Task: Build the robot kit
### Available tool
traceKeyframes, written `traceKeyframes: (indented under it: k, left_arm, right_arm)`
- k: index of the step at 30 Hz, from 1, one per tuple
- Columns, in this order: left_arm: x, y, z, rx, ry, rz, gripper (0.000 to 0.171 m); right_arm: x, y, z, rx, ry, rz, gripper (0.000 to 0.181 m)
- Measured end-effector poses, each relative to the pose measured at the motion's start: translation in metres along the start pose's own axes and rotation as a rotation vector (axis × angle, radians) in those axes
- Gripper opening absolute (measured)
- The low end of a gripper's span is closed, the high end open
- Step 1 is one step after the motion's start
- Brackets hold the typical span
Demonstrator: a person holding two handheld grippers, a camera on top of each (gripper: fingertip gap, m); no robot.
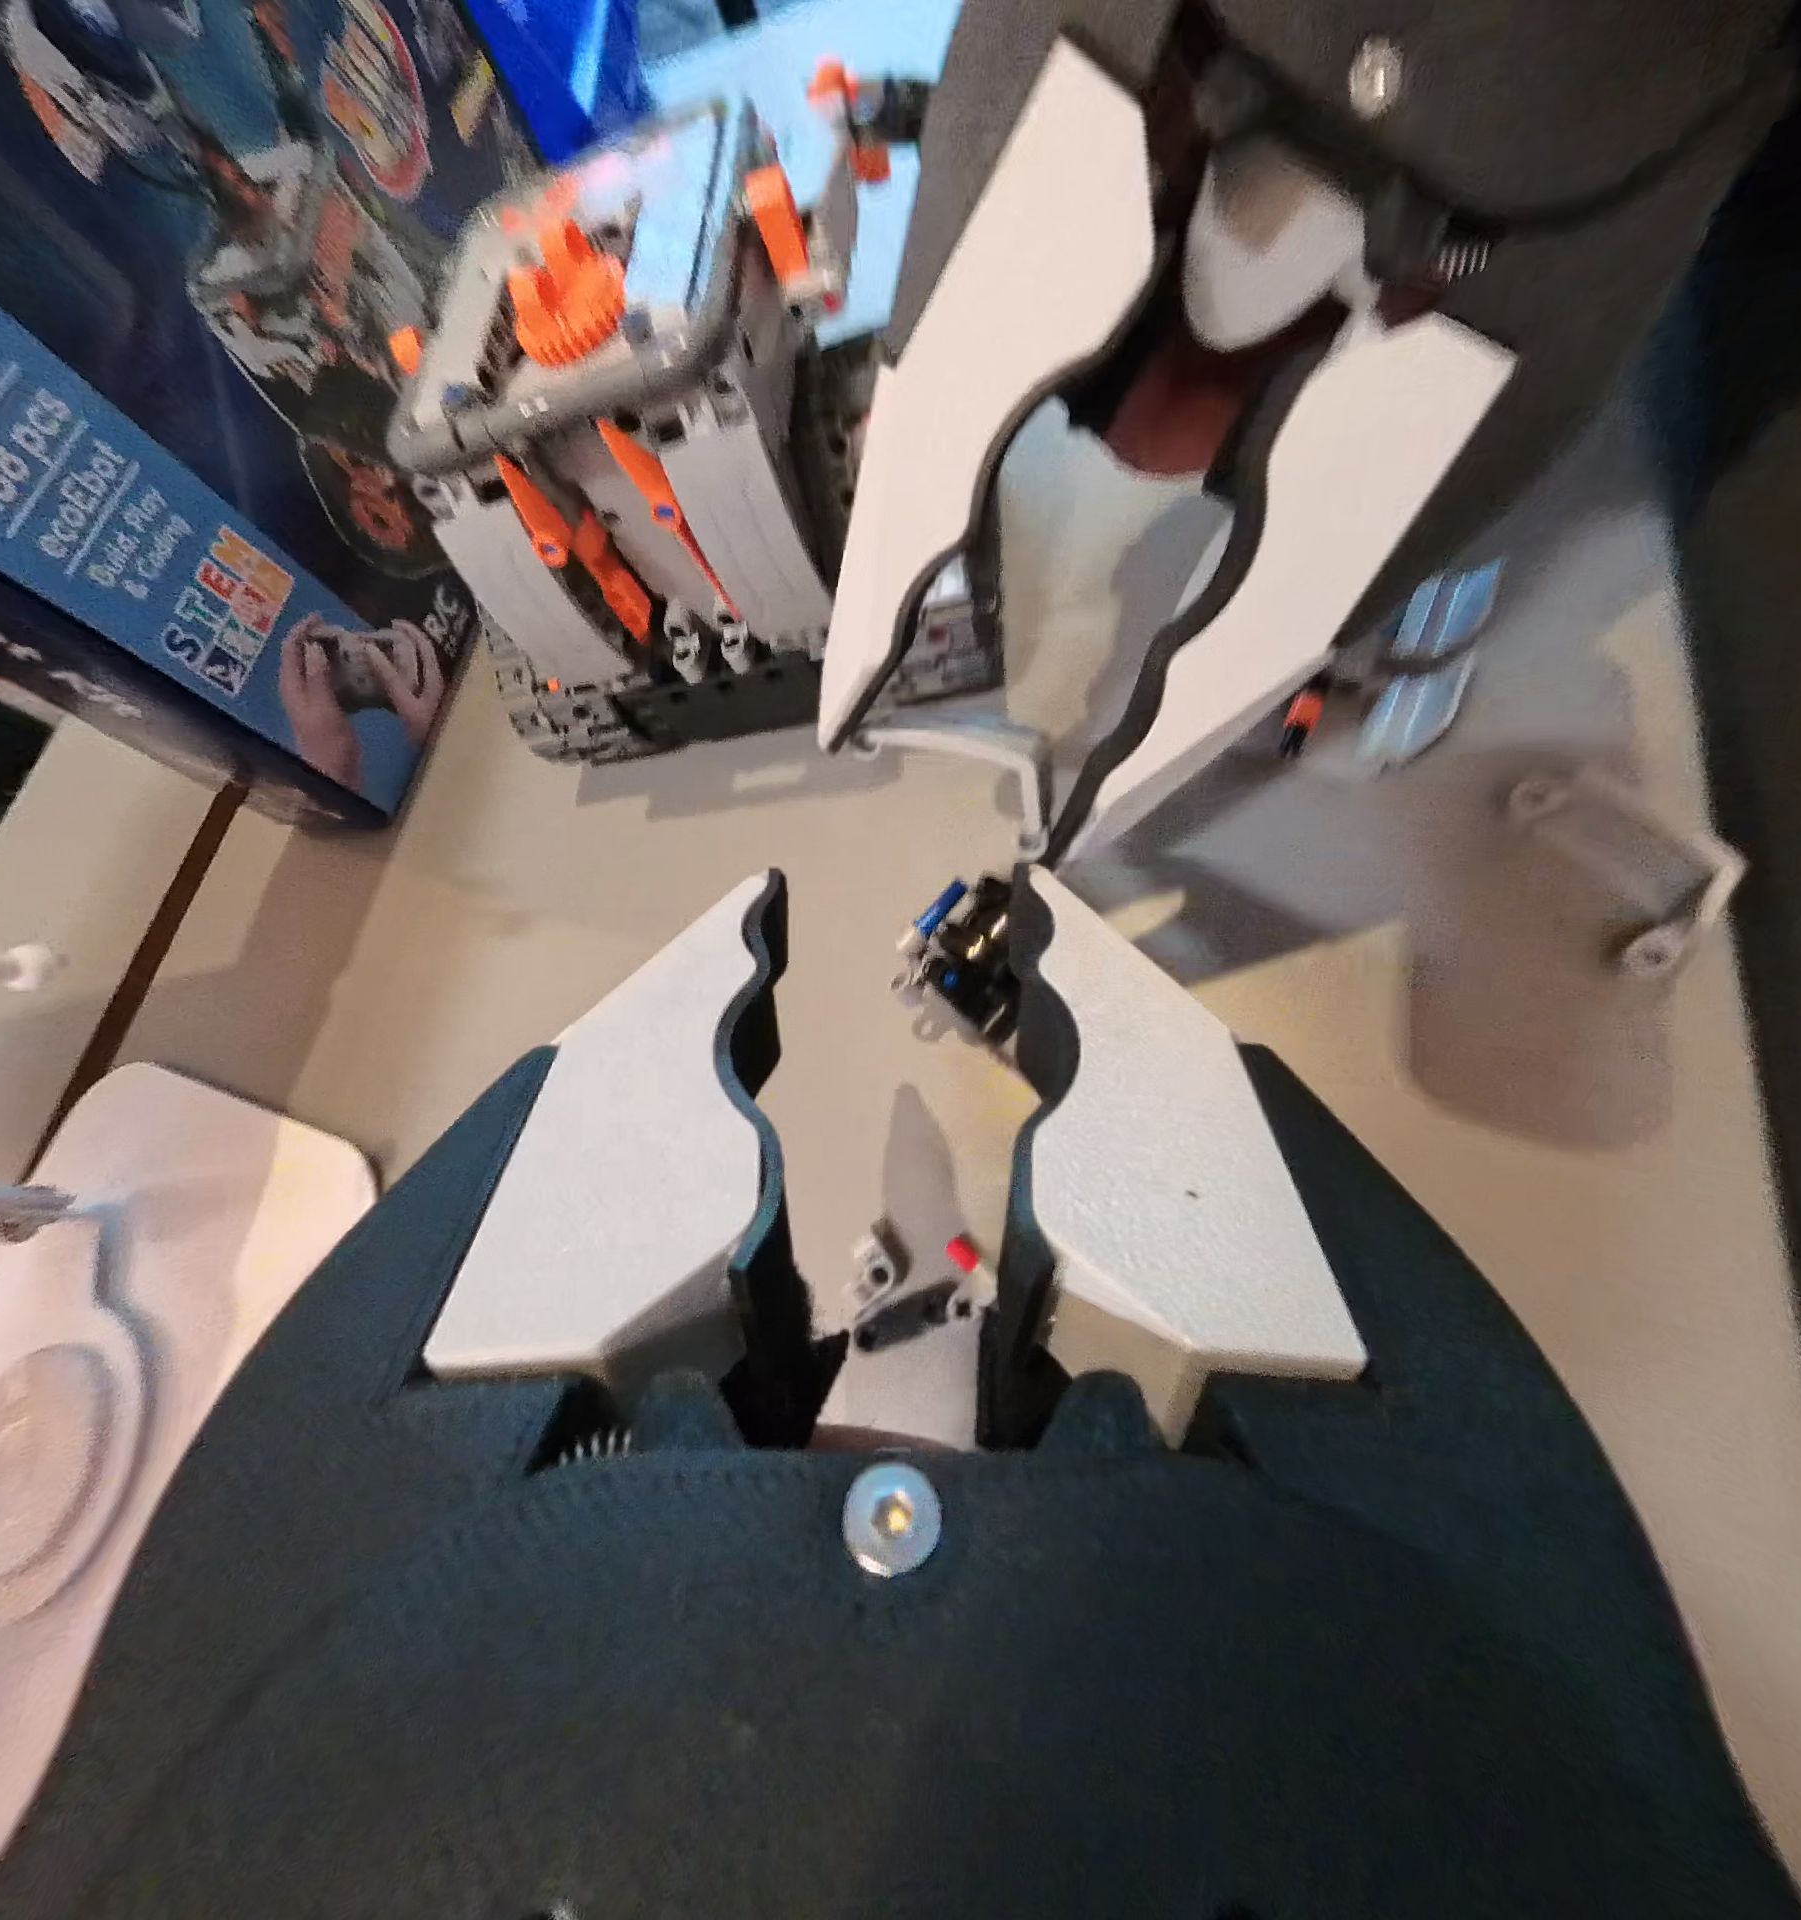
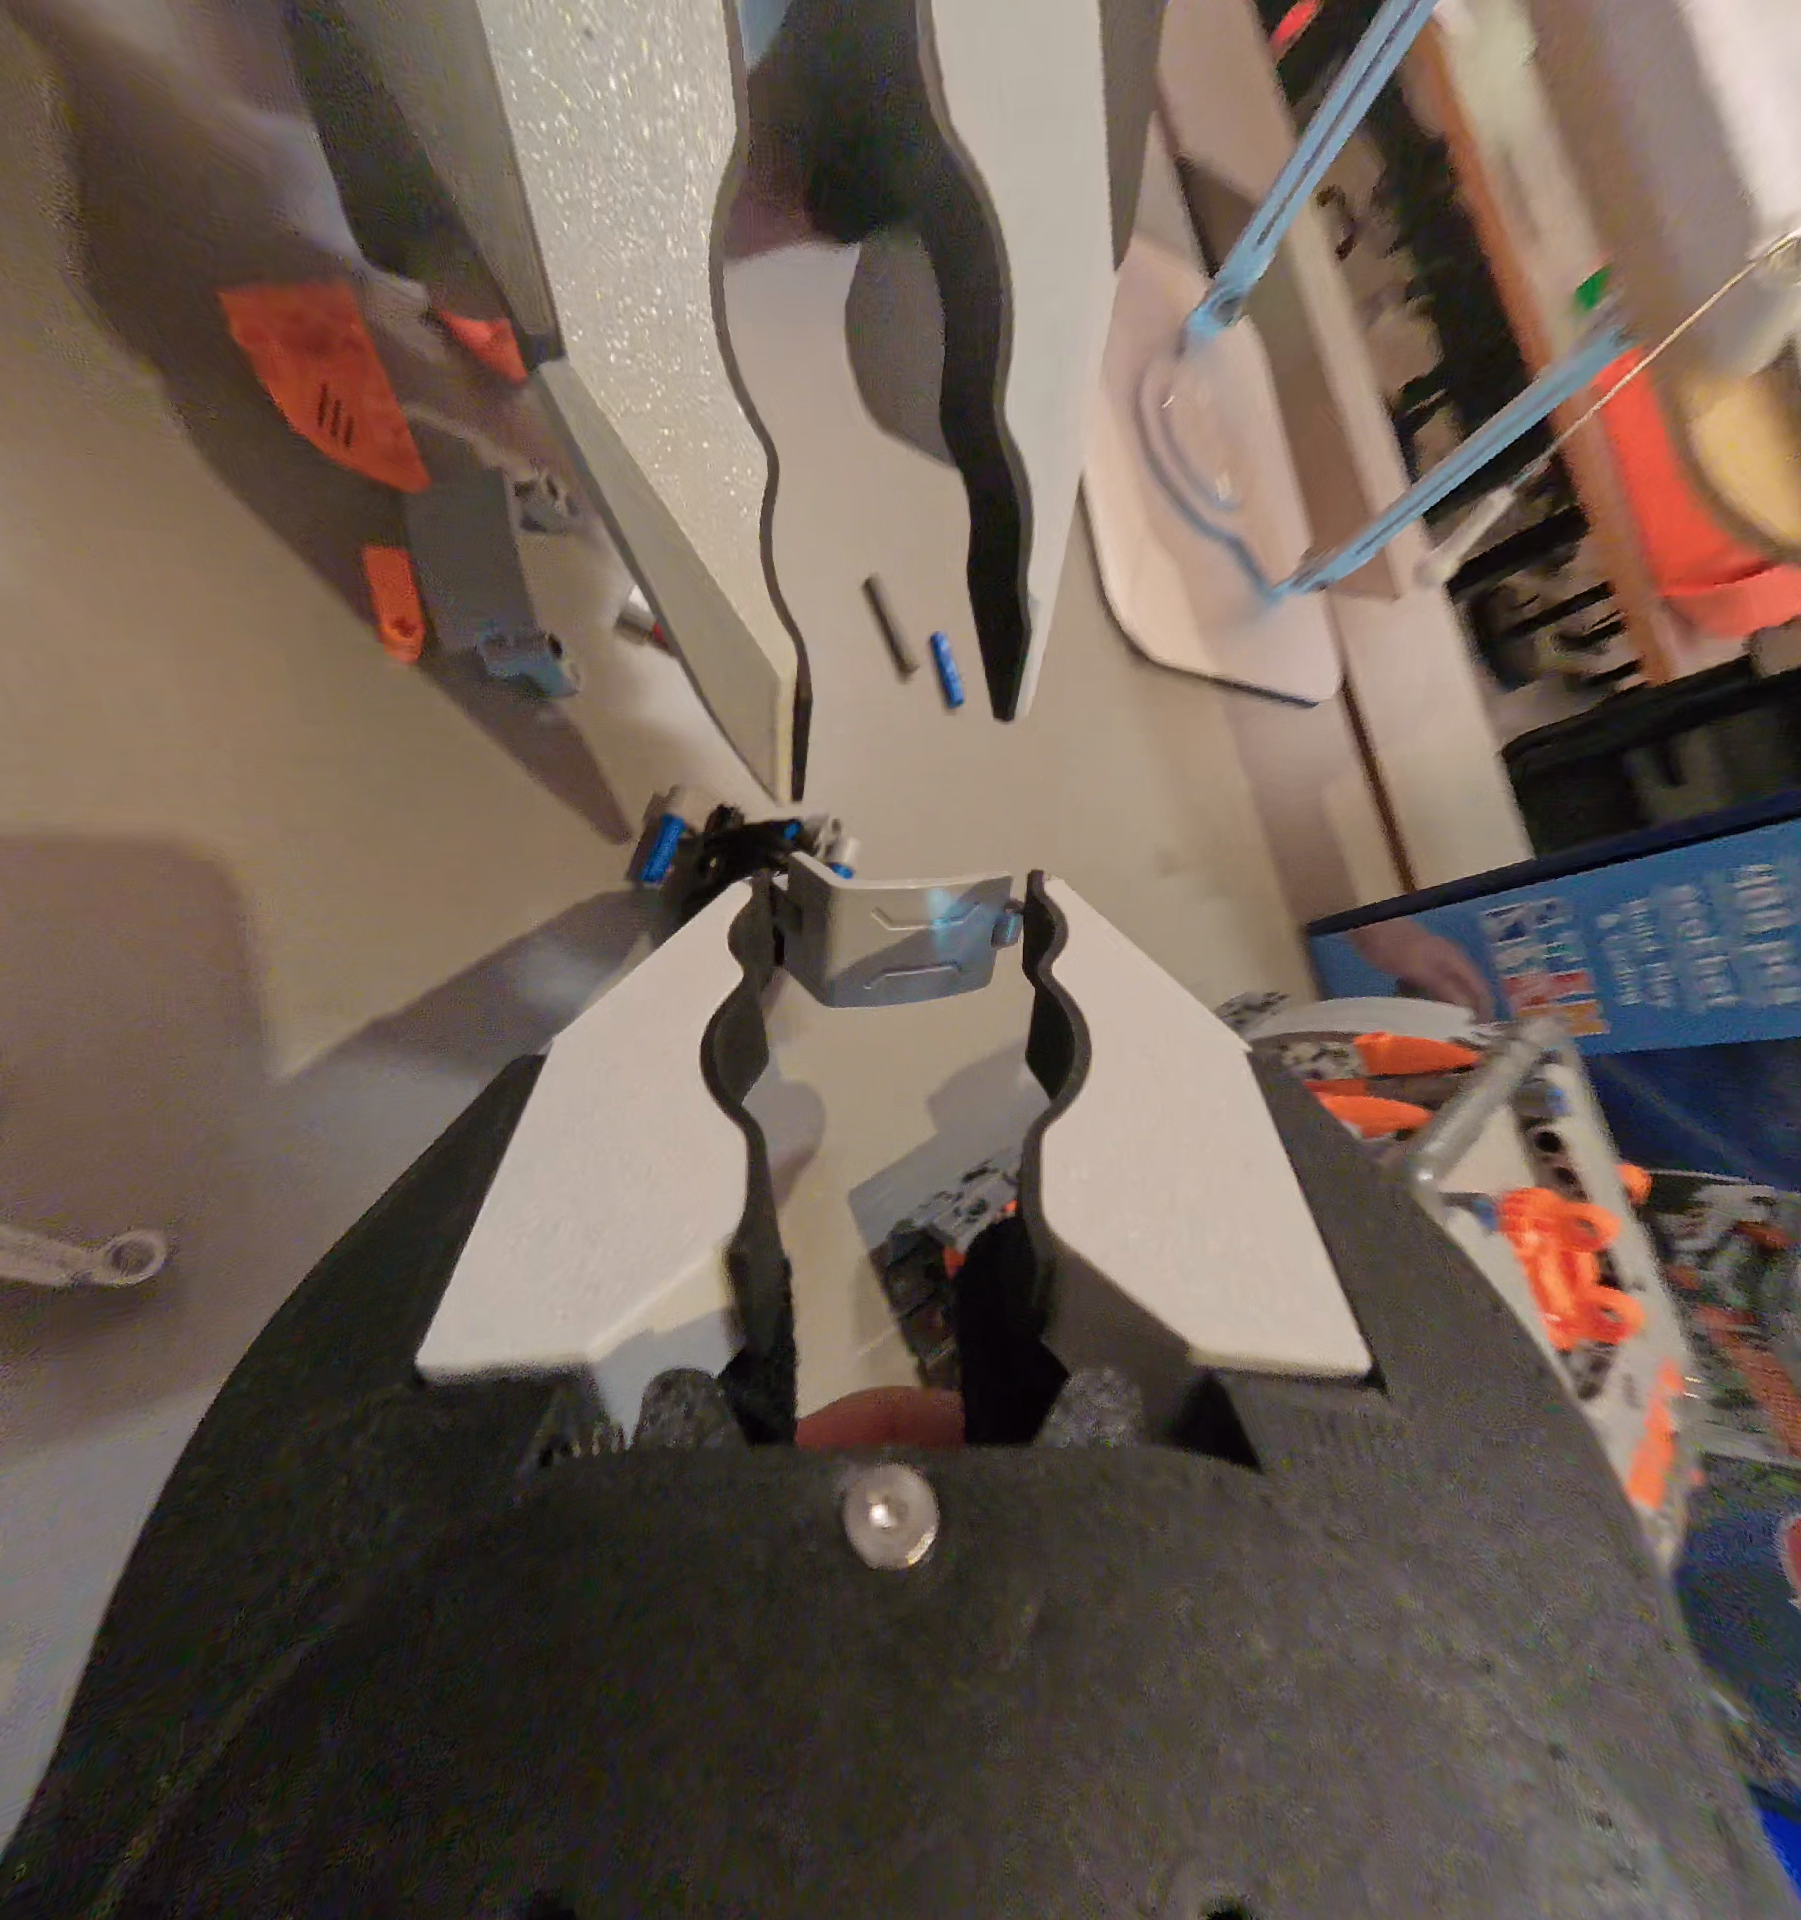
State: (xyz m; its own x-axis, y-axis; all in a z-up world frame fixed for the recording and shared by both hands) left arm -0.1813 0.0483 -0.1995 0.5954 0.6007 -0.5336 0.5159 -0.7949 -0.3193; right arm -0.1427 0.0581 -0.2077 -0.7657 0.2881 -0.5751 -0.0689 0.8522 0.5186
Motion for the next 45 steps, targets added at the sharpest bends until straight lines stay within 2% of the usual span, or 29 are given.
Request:
traceKeyframes:
  k: [5,8,11,14,18,19,24,32,38,44,45]
  left_arm:
    - [-0.002,0.002,-0.021,-0.115,0.108,0.043,0.045]
    - [-0.001,0.000,-0.029,-0.163,0.148,0.042,0.042]
    - [-0.004,0.004,-0.042,-0.241,0.219,0.108,0.041]
    - [-0.002,0.005,-0.047,-0.274,0.240,0.121,0.034]
    - [0.007,0.013,-0.046,-0.270,0.208,0.131,0.009]
    - [0.008,0.013,-0.046,-0.270,0.205,0.130,0.008]
    - [0.003,0.007,-0.046,-0.336,0.234,0.147,0.002]
    - [-0.002,0.009,-0.050,-0.440,0.284,0.252,0.002]
    - [-0.010,0.006,-0.053,-0.538,0.332,0.335,0.003]
    - [-0.011,0.004,-0.053,-0.598,0.362,0.376,0.002]
    - [-0.011,0.006,-0.054,-0.597,0.358,0.384,0.002]
  right_arm:
    - [-0.014,0.012,-0.014,-0.057,0.101,0.096,0.046]
    - [-0.019,0.018,-0.014,-0.109,0.112,0.143,0.046]
    - [-0.021,0.019,-0.014,-0.155,0.104,0.169,0.046]
    - [-0.023,0.019,-0.018,-0.223,0.099,0.217,0.046]
    - [-0.023,0.019,-0.024,-0.301,0.078,0.287,0.046]
    - [-0.023,0.019,-0.024,-0.313,0.070,0.297,0.046]
    - [-0.031,0.027,-0.027,-0.264,0.116,0.334,0.048]
    - [-0.035,0.025,-0.026,-0.201,0.163,0.287,0.046]
    - [-0.039,0.025,-0.030,-0.233,0.180,0.314,0.041]
    - [-0.033,0.024,-0.031,-0.205,0.170,0.316,0.052]
    - [-0.035,0.025,-0.032,-0.217,0.174,0.336,0.045]
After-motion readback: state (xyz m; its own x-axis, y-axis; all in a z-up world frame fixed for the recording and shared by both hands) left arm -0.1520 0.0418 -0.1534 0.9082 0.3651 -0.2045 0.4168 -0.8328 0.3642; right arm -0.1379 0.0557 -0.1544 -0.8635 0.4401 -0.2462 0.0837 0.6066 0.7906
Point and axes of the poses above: each gripper's, where its closed fingertips meet, x out along the fingers, z out of its underside, y = z × x across the jaws, the point moved 2 cm from there along -x, back along the fingers, and after that the axes turned 2 degrees about -z, right-handed, at the moved point
